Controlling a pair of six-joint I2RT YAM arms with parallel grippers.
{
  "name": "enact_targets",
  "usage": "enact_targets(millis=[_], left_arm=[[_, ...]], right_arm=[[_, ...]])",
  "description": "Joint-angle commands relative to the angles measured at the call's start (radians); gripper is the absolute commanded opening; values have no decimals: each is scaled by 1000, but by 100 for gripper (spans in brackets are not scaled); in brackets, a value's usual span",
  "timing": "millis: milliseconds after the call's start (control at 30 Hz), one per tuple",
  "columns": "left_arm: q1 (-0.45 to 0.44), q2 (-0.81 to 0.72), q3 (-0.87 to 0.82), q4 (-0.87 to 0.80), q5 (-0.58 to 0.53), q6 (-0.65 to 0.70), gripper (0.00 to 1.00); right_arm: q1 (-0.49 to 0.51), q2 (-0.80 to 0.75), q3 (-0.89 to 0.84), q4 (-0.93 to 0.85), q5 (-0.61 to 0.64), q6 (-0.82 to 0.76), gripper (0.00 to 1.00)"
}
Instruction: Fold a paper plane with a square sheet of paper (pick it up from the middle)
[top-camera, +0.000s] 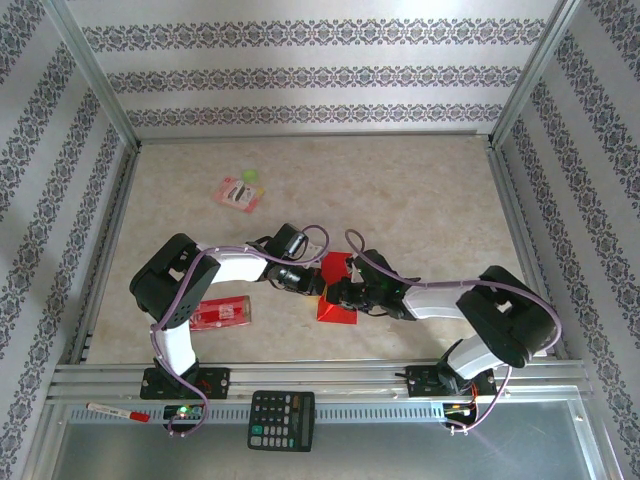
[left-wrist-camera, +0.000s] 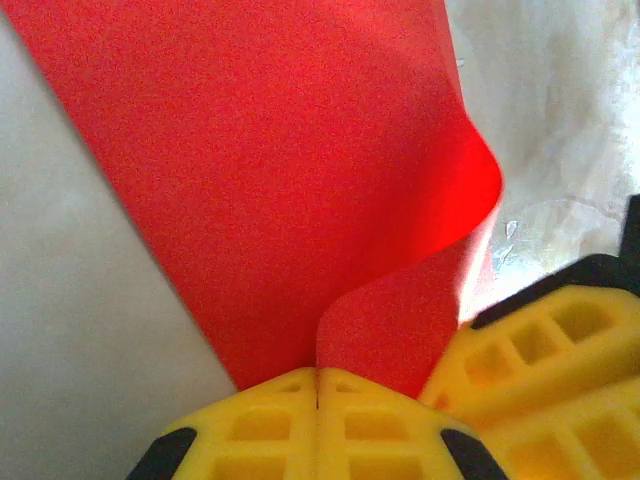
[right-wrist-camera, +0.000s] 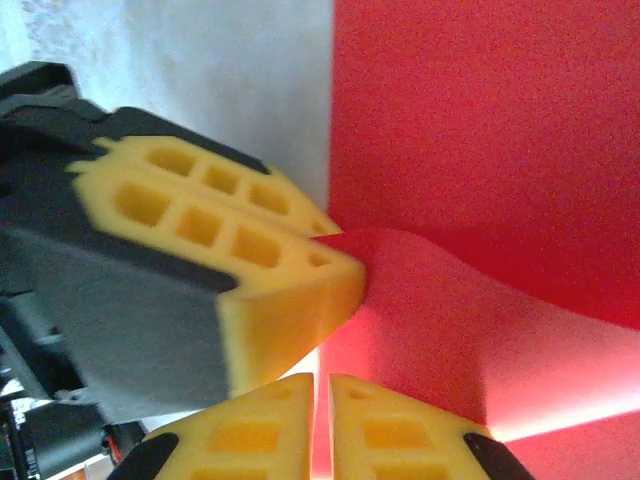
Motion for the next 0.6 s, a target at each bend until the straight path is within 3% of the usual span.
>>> enact_targets(millis=[0, 233, 567], left_arm=[[7, 92, -42, -93, -195, 2, 0], [7, 100, -37, -97, -203, 10, 0], [7, 111, -32, -101, -198, 13, 0]], right_arm=[[-20, 32, -2, 15, -8, -30, 12], [-51, 46, -56, 18, -30, -34, 12], [-105, -77, 3, -46, -73, -51, 13]])
